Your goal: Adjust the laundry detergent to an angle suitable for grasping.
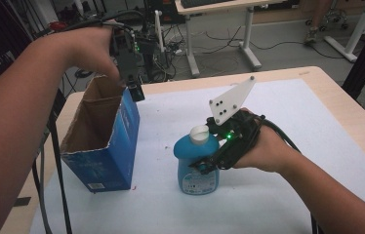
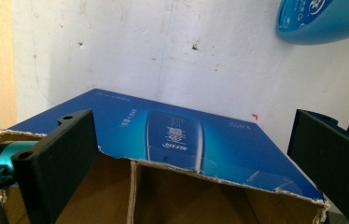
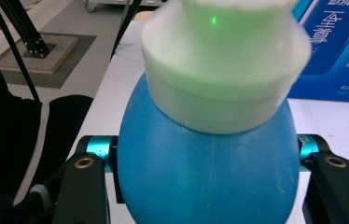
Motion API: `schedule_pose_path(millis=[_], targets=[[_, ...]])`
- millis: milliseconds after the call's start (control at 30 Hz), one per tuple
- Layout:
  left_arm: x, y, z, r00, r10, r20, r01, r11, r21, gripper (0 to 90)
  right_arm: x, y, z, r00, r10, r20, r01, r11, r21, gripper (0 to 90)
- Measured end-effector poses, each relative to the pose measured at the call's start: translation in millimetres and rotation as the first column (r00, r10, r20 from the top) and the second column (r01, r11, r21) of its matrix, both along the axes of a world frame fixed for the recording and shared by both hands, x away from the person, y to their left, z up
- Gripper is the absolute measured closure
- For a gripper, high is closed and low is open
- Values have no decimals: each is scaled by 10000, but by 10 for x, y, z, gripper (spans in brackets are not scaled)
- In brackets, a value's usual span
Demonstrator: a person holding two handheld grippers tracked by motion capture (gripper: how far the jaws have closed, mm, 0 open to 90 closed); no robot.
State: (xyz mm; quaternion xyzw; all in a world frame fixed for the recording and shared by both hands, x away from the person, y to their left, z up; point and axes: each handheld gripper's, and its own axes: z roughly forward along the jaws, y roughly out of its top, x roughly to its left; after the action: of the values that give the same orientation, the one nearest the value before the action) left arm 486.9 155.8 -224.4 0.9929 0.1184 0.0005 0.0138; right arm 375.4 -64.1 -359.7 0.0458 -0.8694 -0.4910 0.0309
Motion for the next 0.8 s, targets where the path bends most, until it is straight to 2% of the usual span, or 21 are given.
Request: schedule_pose_path(millis=[100, 367, 800], targets=[[7, 14, -2, 10000, 67, 14, -67, 10000, -14, 17, 1, -14, 2, 9999, -133, -88, 133, 9999, -12, 358], [14, 3, -9, 10000, 72, -13, -72, 10000, -17, 17, -2, -52, 31, 9996, -278, -40, 279, 9995, 116, 334], [18, 14, -21, 9999, 94, -40, -93, 9999, 93, 17, -5, -48, 39, 9998, -66, -209, 70, 9998, 198, 307]])
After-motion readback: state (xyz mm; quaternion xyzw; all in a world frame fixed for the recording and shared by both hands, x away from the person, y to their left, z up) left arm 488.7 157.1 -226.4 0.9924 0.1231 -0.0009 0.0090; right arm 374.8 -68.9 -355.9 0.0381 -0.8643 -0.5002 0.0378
